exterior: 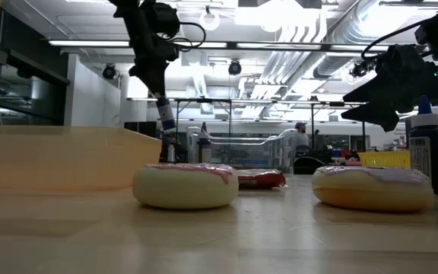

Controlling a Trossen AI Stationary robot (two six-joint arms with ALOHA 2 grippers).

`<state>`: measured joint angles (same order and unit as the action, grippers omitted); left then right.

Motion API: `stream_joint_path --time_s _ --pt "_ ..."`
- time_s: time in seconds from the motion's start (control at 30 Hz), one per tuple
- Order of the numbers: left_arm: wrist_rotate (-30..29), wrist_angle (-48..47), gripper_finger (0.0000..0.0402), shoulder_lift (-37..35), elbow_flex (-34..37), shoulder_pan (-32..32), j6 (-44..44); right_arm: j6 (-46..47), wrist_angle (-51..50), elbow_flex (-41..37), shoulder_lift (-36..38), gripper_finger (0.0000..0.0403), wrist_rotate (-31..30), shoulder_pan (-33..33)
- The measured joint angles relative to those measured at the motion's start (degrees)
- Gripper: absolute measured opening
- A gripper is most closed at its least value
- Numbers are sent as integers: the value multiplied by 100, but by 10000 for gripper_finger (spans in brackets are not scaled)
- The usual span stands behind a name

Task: Pick & Place Food Item
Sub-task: Put the top left blue food coloring bottle into the transparent bin

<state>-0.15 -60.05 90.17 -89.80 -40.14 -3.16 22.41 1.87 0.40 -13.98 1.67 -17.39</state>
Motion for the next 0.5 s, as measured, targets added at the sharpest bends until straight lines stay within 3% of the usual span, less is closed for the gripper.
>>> stream_joint_path --time_s 0.2,0.5 --pt "48 167 113 23 -134 77 -107 1 0 0 0 250 0 0" --pt "51 40 113 805 -1144 288 -264 -1 2 0 0 250 0 2"
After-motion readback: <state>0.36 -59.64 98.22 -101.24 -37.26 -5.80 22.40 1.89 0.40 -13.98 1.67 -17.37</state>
